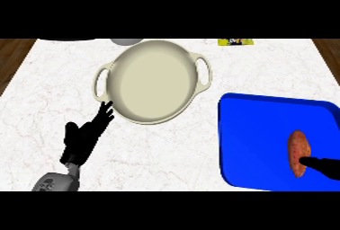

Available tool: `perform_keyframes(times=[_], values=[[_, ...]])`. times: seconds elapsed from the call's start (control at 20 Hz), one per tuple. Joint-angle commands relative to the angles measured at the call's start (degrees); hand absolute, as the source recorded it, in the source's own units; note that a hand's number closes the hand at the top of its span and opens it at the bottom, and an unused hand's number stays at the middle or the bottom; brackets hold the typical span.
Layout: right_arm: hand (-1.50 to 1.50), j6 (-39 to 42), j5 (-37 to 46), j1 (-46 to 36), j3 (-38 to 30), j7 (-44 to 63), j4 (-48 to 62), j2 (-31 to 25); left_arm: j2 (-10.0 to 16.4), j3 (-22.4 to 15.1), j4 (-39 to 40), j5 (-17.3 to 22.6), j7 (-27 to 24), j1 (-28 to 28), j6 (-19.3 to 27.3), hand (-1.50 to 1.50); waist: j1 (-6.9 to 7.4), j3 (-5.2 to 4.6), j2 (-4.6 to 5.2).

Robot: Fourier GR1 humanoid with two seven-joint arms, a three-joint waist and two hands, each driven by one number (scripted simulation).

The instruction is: Pick the sweet potato from the tray and place it in the pot

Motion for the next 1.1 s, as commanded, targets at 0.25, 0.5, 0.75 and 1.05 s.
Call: perform_keyframes(times=[0.25,0.5,0.75,1.05], values=[[-1.50,9.14,4.03,-1.45,4.37,-7.33,17.26,0.88,0.23,1.03,-3.72,0.68,2.58,2.60,-1.98,0.00,-0.10,-0.05,0.01],[-1.50,11.94,3.55,-0.55,-3.67,-15.23,23.09,-1.17,-1.87,-0.21,-5.87,-2.01,2.90,4.65,-0.98,0.00,-0.20,-0.04,-0.06],[-1.50,12.49,5.55,0.55,-5.51,-24.48,28.81,2.16,-2.95,1.92,-3.35,-3.04,2.87,2.45,-0.92,0.00,-0.43,-0.06,-0.01],[-1.50,18.97,-2.61,-0.19,-8.61,-28.87,30.11,3.92,-3.11,2.77,-2.15,-3.13,4.26,-0.33,-1.85,0.00,-0.54,-0.04,-0.02]])
